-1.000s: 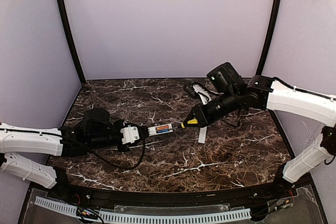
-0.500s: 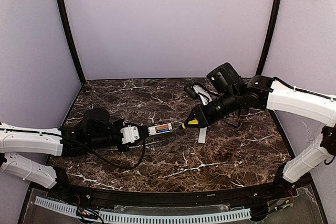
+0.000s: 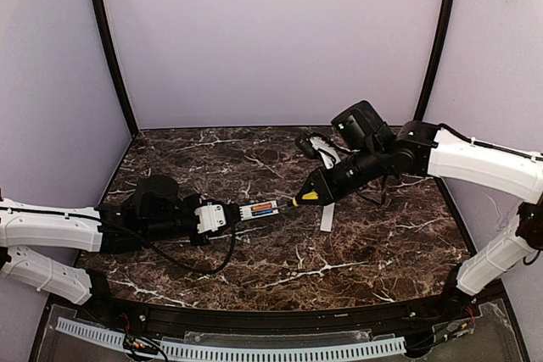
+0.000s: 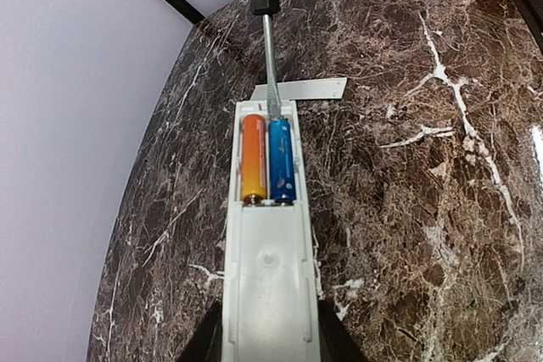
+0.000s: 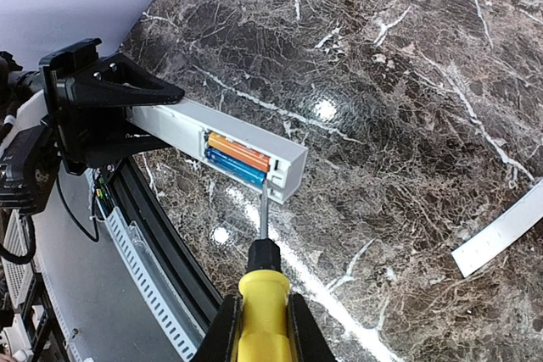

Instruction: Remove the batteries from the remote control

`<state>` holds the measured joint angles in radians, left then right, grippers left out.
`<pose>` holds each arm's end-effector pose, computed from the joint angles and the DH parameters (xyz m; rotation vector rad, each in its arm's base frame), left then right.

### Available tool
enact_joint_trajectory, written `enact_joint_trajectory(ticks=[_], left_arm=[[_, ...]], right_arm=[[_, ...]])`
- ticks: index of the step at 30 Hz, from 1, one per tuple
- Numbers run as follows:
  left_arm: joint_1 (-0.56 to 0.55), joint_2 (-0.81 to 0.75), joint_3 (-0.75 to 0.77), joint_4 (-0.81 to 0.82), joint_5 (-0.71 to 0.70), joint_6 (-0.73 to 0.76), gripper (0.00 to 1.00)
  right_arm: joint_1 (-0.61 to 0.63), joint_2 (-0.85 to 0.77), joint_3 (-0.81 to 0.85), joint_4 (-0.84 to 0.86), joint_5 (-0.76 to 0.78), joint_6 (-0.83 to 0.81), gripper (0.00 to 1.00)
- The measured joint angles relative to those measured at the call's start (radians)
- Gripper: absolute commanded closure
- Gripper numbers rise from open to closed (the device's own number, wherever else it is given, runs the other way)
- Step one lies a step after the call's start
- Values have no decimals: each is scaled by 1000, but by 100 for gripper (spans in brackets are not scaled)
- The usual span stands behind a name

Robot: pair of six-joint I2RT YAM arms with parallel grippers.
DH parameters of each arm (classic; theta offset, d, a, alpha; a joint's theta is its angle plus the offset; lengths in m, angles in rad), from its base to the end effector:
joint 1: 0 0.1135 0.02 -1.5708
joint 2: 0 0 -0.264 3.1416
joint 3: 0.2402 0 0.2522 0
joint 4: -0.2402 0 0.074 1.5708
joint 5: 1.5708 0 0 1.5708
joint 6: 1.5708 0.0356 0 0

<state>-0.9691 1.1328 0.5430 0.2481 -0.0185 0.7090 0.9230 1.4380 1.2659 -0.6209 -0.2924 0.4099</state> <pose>0.1411 -0.2043 0.2295 1.4168 1.2892 -0.1577 0.1804 0.2554 0.3153 -0.7938 2.4211 0.9386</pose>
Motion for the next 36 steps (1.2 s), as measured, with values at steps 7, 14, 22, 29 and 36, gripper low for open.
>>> enact_joint_trajectory(ticks=[7, 14, 22, 29, 36], left_arm=[[0, 6, 0, -18, 0, -7, 100], [0, 10, 0, -21, -2, -10, 100], [0, 12, 0, -46, -7, -13, 100], [0, 12, 0, -66, -21, -21, 100], [0, 12, -1, -87, -3, -25, 100]], right_arm=[[6, 20, 0, 0, -3, 0, 100], [8, 33, 4, 0, -3, 5, 100], [17, 57, 5, 15, -1, 32, 100], [17, 66, -22, 66, -11, 40, 100], [6, 43, -97, 143, -59, 43, 100]])
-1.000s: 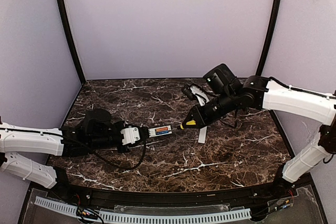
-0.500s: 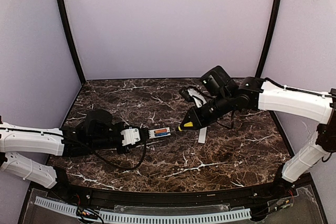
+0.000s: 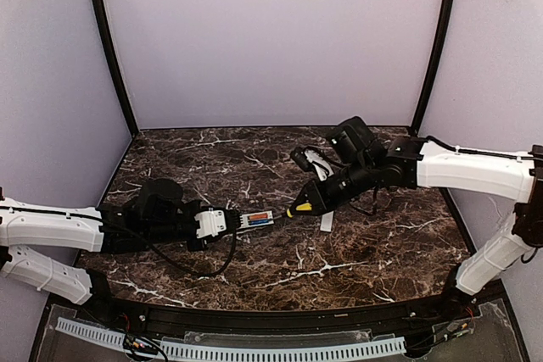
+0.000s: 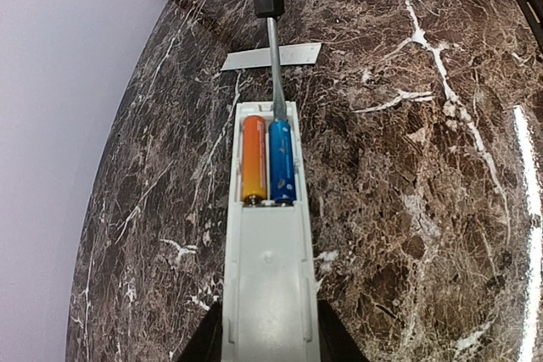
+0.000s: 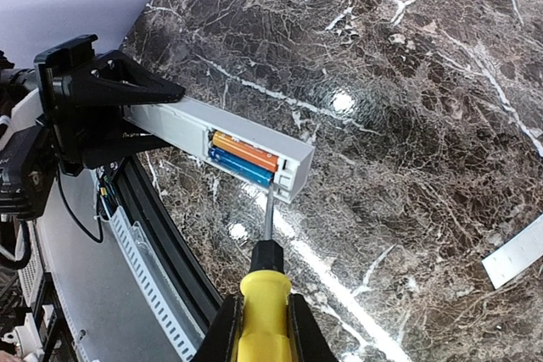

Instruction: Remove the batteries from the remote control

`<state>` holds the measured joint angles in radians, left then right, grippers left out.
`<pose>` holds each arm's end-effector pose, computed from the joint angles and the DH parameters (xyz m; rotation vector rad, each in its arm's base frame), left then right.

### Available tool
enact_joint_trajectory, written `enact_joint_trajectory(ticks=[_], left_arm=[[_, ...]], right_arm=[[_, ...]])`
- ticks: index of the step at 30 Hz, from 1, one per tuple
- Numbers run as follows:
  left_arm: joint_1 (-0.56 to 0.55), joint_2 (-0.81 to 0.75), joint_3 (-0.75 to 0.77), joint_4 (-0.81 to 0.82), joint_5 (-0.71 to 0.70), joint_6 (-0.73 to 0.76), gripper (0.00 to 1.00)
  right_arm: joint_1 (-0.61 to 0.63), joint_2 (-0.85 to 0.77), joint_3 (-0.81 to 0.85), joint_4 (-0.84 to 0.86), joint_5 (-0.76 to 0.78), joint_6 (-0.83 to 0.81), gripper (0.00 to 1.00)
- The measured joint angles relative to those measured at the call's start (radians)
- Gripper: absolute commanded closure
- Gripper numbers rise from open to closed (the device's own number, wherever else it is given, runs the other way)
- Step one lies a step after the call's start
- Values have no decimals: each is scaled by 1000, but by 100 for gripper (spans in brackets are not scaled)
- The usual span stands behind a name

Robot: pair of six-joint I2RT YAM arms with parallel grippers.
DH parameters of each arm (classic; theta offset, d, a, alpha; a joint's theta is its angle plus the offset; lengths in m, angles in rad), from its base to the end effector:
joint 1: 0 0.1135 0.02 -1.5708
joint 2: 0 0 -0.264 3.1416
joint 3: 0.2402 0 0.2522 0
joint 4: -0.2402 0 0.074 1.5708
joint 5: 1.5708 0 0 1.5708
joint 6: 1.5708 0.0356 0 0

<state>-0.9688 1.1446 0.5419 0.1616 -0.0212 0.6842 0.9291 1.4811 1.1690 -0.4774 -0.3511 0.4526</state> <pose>0.1398 -0.2021 0.2177 1.4733 1.3753 -0.1600 0.1839 0.2665 0.2820 -0.7872 2.4476 1.0234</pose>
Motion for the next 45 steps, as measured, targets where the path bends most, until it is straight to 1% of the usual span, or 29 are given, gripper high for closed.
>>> enact_joint_trajectory(ticks=[16, 24, 30, 32, 35, 37, 41, 45], left_arm=[[3, -38, -41, 35, 77, -7, 100], [5, -49, -63, 54, 98, -8, 100], [9, -59, -85, 78, 109, -16, 100], [12, -59, -92, 71, 107, -19, 100], [4, -53, -98, 135, 143, -29, 100], [-2, -58, -98, 192, 164, -36, 100], [-2, -60, -98, 245, 180, -43, 100], [-2, -60, -98, 261, 182, -45, 100]], right_arm=[[-60, -100, -195, 203, -184, 40, 100], [-95, -116, -288, 336, -276, 83, 100], [-108, -118, -324, 404, -317, 117, 100], [-111, -118, -332, 444, -356, 132, 100], [-87, -118, -333, 587, -459, 145, 100], [-75, -118, -332, 648, -504, 151, 100], [-77, -117, -332, 694, -541, 155, 100], [-81, -117, -332, 698, -550, 155, 100]])
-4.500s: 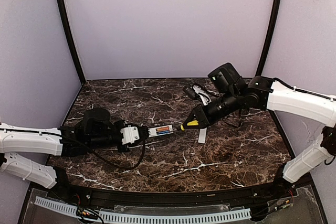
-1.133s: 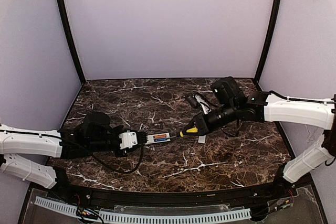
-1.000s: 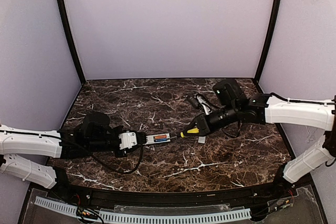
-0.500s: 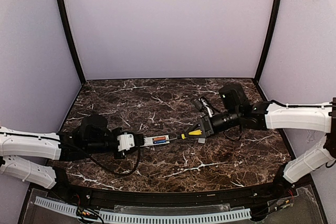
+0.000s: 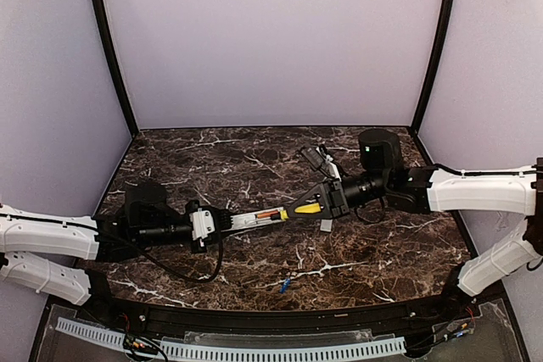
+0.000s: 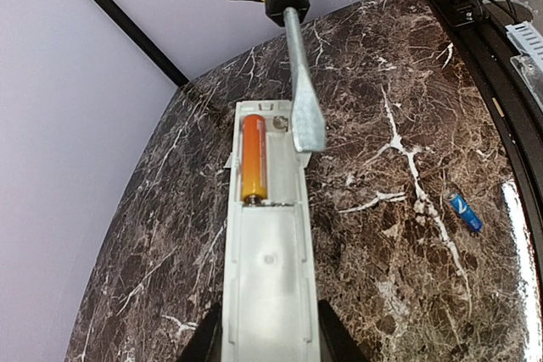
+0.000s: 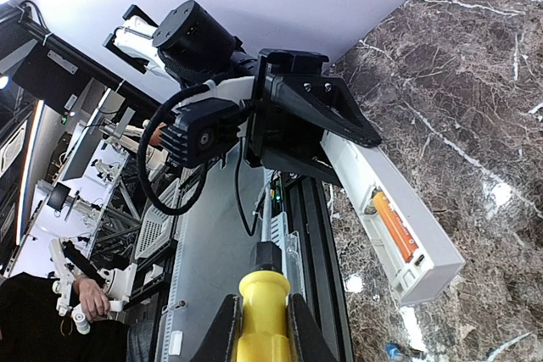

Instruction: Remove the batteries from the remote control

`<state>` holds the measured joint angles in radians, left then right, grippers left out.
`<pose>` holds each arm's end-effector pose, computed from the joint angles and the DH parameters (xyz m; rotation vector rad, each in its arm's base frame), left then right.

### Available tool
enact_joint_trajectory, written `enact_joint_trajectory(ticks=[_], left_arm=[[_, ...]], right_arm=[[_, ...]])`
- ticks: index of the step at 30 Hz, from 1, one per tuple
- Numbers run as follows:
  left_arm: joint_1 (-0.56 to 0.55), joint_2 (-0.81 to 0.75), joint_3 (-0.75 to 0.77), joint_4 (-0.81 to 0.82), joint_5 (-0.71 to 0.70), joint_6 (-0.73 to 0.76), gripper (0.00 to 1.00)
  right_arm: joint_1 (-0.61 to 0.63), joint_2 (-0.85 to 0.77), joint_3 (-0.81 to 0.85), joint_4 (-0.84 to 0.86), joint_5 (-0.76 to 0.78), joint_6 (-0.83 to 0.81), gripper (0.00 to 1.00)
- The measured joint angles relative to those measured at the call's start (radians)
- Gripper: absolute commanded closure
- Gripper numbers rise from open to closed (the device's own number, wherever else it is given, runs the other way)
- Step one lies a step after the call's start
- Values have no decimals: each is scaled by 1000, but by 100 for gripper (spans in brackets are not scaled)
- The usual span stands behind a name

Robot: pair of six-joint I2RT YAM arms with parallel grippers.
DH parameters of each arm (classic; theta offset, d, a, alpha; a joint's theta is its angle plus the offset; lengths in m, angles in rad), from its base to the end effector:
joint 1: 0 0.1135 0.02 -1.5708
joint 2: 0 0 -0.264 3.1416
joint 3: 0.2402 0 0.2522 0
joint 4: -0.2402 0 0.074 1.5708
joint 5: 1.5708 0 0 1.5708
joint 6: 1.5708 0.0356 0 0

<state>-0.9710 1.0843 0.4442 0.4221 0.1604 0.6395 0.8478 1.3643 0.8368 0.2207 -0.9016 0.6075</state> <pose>0.1282 -0.1975 0.2251 1.3769 1.1624 -0.3807 0.1771 0.2429 0.2714 -0.9770 1.9682 1.7572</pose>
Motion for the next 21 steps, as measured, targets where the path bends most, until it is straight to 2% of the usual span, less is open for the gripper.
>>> enact_joint_trajectory(ticks=[21], left_arm=[[0, 10, 0, 2, -38, 1, 100]], right_arm=[[-13, 0, 0, -65, 58, -13, 100]])
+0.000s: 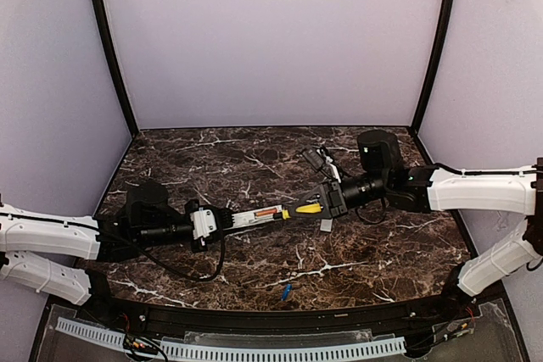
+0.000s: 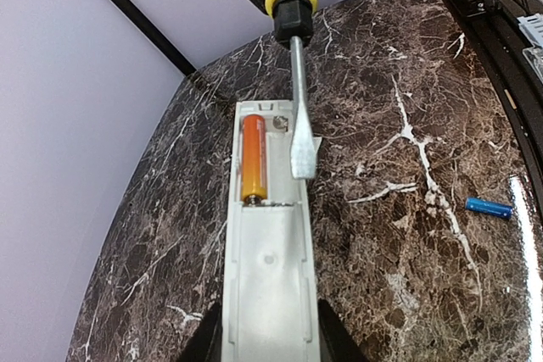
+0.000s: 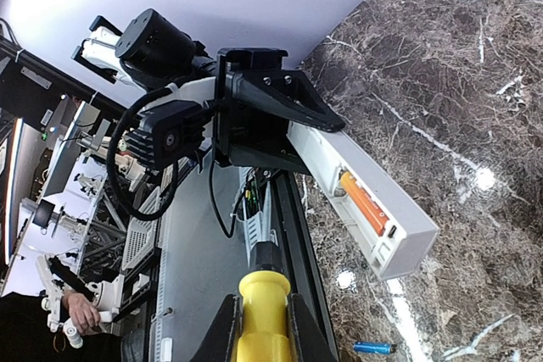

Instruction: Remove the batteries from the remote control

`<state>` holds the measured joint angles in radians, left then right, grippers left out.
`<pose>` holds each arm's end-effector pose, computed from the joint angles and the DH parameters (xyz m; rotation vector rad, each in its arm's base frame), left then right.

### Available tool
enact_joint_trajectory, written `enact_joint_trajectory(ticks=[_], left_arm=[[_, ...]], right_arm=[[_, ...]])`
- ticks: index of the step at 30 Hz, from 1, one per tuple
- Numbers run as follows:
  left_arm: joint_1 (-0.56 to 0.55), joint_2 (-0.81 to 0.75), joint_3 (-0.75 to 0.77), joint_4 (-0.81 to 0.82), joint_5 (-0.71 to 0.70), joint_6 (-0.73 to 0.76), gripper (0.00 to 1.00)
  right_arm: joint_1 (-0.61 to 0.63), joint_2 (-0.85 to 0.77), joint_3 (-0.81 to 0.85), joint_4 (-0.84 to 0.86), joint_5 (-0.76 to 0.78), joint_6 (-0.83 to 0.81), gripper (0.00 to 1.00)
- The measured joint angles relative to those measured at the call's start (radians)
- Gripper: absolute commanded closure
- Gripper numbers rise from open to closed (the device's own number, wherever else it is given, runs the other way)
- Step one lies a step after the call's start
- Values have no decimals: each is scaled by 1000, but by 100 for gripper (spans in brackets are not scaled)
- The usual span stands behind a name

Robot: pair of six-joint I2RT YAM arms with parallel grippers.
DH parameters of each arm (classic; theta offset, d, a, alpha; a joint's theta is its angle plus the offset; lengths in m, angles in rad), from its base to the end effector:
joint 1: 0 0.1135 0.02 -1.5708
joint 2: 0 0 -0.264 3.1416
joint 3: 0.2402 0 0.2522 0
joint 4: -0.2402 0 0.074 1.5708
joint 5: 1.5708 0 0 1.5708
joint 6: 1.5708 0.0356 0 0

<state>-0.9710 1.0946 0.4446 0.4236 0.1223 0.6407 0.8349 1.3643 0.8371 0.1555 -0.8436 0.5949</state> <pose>0.1301 -0.1980 0.2231 1.3643 1.1876 -0.3455 0.1808 0.2393 0.2650 -0.9092 2.0493 1.6867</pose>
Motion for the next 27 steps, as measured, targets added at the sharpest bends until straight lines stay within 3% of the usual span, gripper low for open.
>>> enact_joint_trajectory(ticks=[18, 27], left_arm=[[0, 7, 15, -16, -26, -10, 100], [-2, 46, 106, -76, -66, -229, 100]], right_arm=[[-5, -79, 6, -112, 175, -26, 100], [-37, -178, 2, -168, 324, -35, 100]])
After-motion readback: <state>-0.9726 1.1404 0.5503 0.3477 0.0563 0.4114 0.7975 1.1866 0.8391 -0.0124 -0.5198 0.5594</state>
